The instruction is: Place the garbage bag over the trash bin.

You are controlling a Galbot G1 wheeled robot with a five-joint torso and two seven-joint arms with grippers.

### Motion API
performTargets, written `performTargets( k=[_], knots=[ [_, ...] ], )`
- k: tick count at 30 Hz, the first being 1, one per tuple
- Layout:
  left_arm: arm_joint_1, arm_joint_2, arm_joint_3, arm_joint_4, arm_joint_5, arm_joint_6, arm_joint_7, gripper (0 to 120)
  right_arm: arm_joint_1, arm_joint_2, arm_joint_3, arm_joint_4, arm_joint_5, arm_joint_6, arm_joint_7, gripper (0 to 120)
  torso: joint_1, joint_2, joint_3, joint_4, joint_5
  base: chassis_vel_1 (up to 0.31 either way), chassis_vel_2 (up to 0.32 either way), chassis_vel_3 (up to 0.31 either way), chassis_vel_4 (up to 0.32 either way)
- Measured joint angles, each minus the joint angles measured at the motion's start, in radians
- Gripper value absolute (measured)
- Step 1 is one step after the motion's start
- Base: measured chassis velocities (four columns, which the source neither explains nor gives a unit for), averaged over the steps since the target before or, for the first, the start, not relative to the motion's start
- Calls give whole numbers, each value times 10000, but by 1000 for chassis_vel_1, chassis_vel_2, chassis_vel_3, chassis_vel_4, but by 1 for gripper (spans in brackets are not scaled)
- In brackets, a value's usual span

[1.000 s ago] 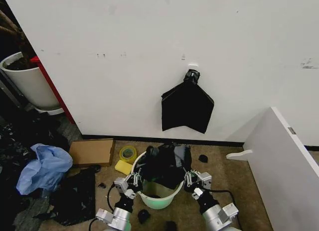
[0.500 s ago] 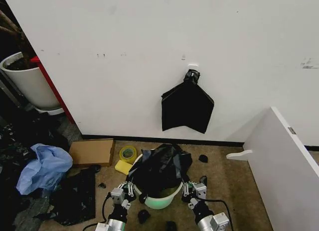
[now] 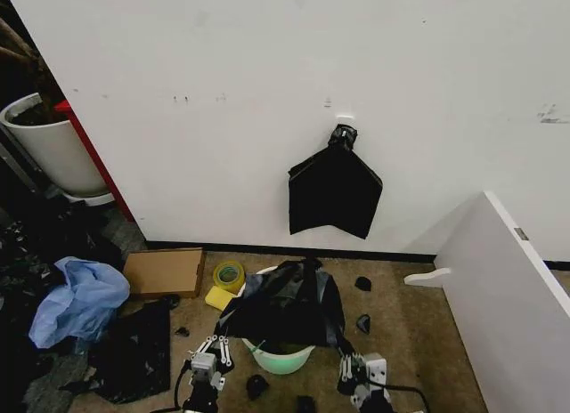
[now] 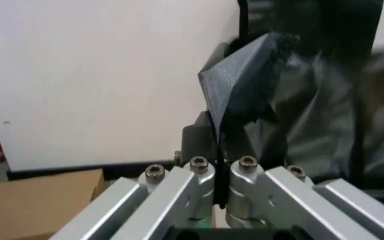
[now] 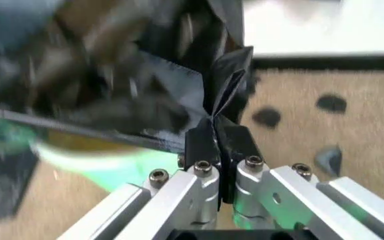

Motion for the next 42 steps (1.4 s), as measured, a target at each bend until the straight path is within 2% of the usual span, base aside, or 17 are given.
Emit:
performTargets(
  k=[6, 7, 13, 19, 22, 27, 31, 37, 39, 42],
  knots=[
    [-69, -47, -34, 654, 906, -49, -274, 0, 329, 24, 36, -479, 104, -398, 167, 0, 0, 0, 0, 2, 2, 0, 0, 0, 0],
    [-114, -49, -42, 785, 1018, -76, -287, 0, 458, 29, 91, -690, 47, -398, 156, 0, 0, 1, -1, 0, 18, 0, 0, 0, 0],
    [-406, -147, -9, 1359, 1081, -103, -285, 0, 920, 91, 255, -1583, -586, -77, -311, 0, 0, 1, 0, -1, 20, 0, 0, 0, 0],
    [-499, -135, 47, 1472, 1074, -124, -122, 0, 1030, 6, 448, -1865, -1013, 215, -908, 0, 0, 2, 0, -1, 13, 0, 0, 0, 0],
    [-304, 49, 63, 1305, 1054, -222, 60, 0, 678, -292, 547, -1527, -1103, 570, -1593, 0, 0, 0, 1, -2, -9, 0, 0, 0, 0],
    [93, 271, 58, 828, 1045, -312, 141, 0, 443, -556, 672, -1120, -1075, 997, -2306, 0, 0, 0, 2, 3, -9, 0, 0, 0, 0],
    [481, 500, 56, 509, 1263, -384, 121, 0, 542, -995, 933, -1065, -446, 1345, -3129, 0, 0, -1, 2, 5, -3, 0, 0, 0, 0],
    [290, 351, 49, 987, 1427, -408, 96, 0, 868, -1205, 1048, -1890, -85, 1748, -3638, 0, 1, -1, 1, 1, 7, 0, 0, 0, 0],
    [205, 297, 48, 1190, 1511, -408, 93, 0, 967, -1298, 1175, -2396, 86, 2192, -4247, 0, 1, 0, 1, 1, 16, 0, 0, 0, 0],
    [88, 249, 46, 1409, 1591, -408, 89, 0, 1257, -1337, 1570, -3377, 643, 3101, -5849, 0, 1, 4, 0, -3, 30, 0, 0, 0, 0]
  ],
)
